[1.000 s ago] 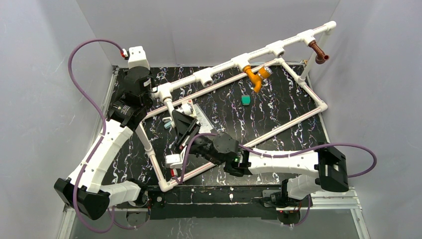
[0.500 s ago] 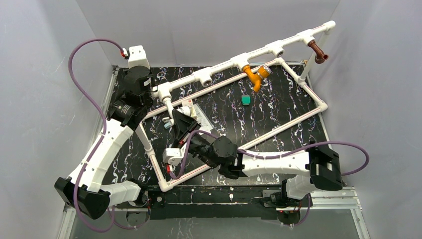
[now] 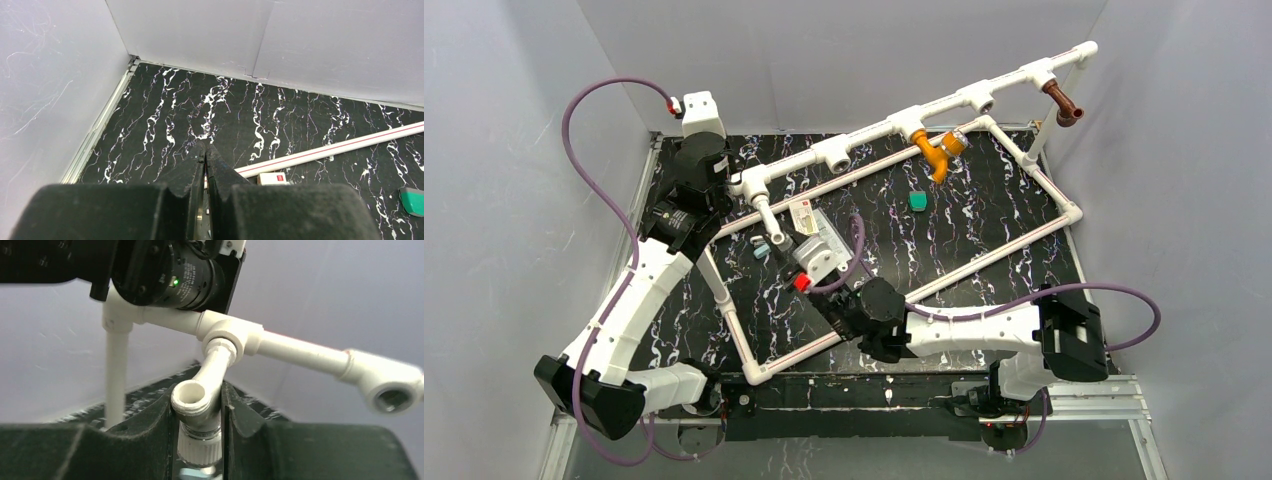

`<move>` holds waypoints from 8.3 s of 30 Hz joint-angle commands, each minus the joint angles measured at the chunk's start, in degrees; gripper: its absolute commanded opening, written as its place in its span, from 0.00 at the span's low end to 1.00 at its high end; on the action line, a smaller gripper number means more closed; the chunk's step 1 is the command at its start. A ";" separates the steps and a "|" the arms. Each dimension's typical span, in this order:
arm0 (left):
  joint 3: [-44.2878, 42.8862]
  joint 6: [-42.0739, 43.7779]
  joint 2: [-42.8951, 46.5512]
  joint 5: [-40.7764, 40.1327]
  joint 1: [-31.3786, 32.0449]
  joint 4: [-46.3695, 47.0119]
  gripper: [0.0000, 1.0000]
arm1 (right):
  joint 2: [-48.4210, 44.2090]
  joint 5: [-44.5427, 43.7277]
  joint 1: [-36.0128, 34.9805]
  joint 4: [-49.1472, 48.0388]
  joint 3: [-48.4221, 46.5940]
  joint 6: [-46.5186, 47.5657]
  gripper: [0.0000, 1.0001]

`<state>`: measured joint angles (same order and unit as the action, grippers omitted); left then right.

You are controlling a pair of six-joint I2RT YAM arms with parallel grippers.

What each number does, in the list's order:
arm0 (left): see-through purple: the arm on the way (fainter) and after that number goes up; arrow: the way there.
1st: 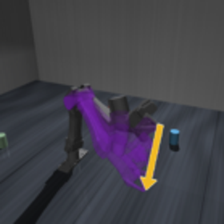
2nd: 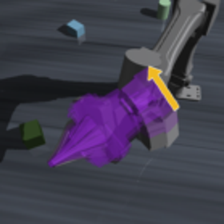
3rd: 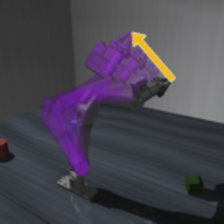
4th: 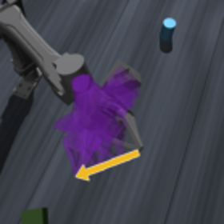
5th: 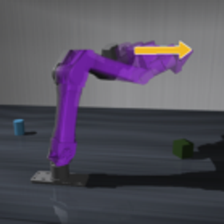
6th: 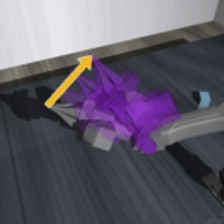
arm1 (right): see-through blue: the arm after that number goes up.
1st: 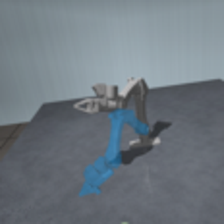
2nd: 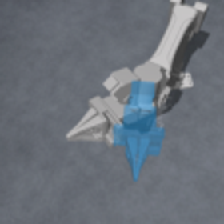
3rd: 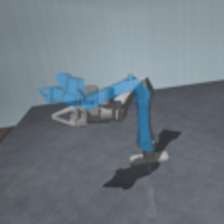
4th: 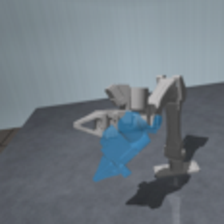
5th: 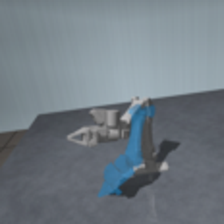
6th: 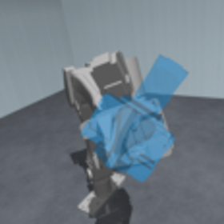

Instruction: Install the water faucets

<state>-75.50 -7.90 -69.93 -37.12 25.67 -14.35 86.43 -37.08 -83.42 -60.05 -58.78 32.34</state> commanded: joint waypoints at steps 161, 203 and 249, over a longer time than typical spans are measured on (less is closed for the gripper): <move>9.66 -0.27 -6.71 7.66 3.86 -23.71 0.05 | 0.35 1.69 -1.38 15.83 -7.16 37.63 0.01; 9.86 -0.36 -6.27 8.39 4.03 -23.83 0.05 | -0.77 -10.76 -1.75 -11.49 0.65 -96.34 0.01; 9.33 -0.36 -7.64 7.54 4.34 -24.37 0.04 | -20.78 3.76 -1.39 24.31 6.26 -30.61 0.80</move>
<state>-75.11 -8.16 -69.71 -37.58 27.18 -13.89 69.10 -35.20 -85.08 -35.73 -51.22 -22.06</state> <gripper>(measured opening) 0.043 0.798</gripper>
